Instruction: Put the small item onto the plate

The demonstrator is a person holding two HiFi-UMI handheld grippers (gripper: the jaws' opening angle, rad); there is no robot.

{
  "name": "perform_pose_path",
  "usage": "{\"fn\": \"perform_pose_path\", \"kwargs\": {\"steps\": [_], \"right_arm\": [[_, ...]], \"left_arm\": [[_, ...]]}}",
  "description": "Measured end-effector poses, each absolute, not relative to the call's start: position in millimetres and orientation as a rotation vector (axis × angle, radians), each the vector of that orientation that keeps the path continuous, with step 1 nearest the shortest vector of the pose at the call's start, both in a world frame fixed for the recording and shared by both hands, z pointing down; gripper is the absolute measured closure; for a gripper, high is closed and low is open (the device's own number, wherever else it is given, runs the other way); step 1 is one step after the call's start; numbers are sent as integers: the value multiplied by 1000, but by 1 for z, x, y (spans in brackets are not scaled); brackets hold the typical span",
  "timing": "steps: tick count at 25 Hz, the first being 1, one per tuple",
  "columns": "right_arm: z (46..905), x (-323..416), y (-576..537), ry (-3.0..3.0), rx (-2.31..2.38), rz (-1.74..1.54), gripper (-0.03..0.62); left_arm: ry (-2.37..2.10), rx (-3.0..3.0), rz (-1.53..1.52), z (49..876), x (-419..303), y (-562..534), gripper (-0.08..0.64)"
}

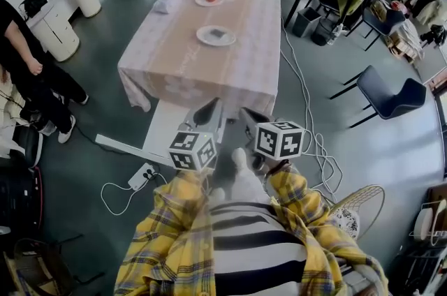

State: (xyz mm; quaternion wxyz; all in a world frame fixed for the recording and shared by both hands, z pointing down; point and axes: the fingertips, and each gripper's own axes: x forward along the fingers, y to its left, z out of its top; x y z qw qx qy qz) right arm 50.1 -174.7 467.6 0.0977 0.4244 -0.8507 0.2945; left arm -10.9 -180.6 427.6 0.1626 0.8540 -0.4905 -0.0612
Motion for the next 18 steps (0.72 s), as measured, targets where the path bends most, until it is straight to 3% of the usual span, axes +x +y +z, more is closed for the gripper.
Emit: {"fn": "perform_pose_path", "kwargs": {"steps": [18], "right_arm": [[463,46,-182,-2505,1291,825,591]], "left_arm": [[-1349,2409,-165,434,-11,-184,565]]}}
